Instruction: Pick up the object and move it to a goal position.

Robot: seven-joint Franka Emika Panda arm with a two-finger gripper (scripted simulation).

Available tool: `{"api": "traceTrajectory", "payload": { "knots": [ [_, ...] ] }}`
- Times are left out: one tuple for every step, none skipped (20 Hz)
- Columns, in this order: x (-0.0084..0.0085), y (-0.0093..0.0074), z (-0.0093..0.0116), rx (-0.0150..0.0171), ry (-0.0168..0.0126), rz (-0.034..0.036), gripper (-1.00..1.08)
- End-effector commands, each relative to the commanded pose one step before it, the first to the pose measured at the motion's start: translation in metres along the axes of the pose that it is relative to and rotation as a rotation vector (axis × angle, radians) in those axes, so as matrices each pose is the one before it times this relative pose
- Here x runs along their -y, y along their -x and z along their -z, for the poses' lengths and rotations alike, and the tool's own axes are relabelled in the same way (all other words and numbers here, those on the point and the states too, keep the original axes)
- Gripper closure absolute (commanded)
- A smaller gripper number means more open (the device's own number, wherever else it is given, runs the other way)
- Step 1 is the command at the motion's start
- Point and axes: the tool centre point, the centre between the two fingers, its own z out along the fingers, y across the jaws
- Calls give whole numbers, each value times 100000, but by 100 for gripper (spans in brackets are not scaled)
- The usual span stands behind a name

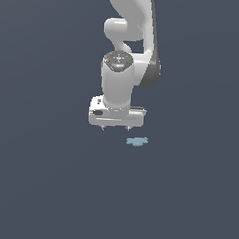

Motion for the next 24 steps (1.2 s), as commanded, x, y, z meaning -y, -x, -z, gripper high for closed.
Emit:
{"api": "traceTrajectory", "payload": {
  "knots": [
    [136, 9, -123, 32, -67, -1399, -92],
    [65, 4, -70, 10, -37, -883, -92],
    [87, 7, -79, 10, -44, -985, -92],
    [102, 10, -87, 11, -51, -1091, -92],
    [116, 12, -96, 13, -56, -1189, -92],
    [122, 15, -104, 15, -59, -1292, -92],
    [129, 18, -112, 17, -61, -1402, -92],
    [136, 21, -122, 19, -64, -1521, -92],
    [145, 26, -131, 22, -67, -1637, -92],
    [156, 31, -140, 24, -70, -1759, -92],
    [166, 37, -150, 27, -73, -1878, -92],
    [175, 43, -159, 30, -74, -2000, -92],
    [183, 50, -169, 32, -76, -2125, -92],
    [192, 58, -179, 35, -76, -2248, -92],
    [200, 67, -188, 38, -76, -2372, -92],
    [202, 75, -193, 40, -74, -2444, -92],
    [199, 81, -193, 40, -70, -2444, -92],
    [195, 86, -193, 41, -66, -2446, -92],
    [191, 92, -193, 41, -61, -2447, -92],
    [188, 97, -192, 40, -57, -2447, -92],
    [183, 103, -192, 40, -53, -2449, -92],
    [179, 108, -192, 40, -49, -2450, -92],
    [175, 113, -191, 39, -45, -2450, -92],
    [170, 118, -191, 38, -41, -2452, -92]
  ]
}}
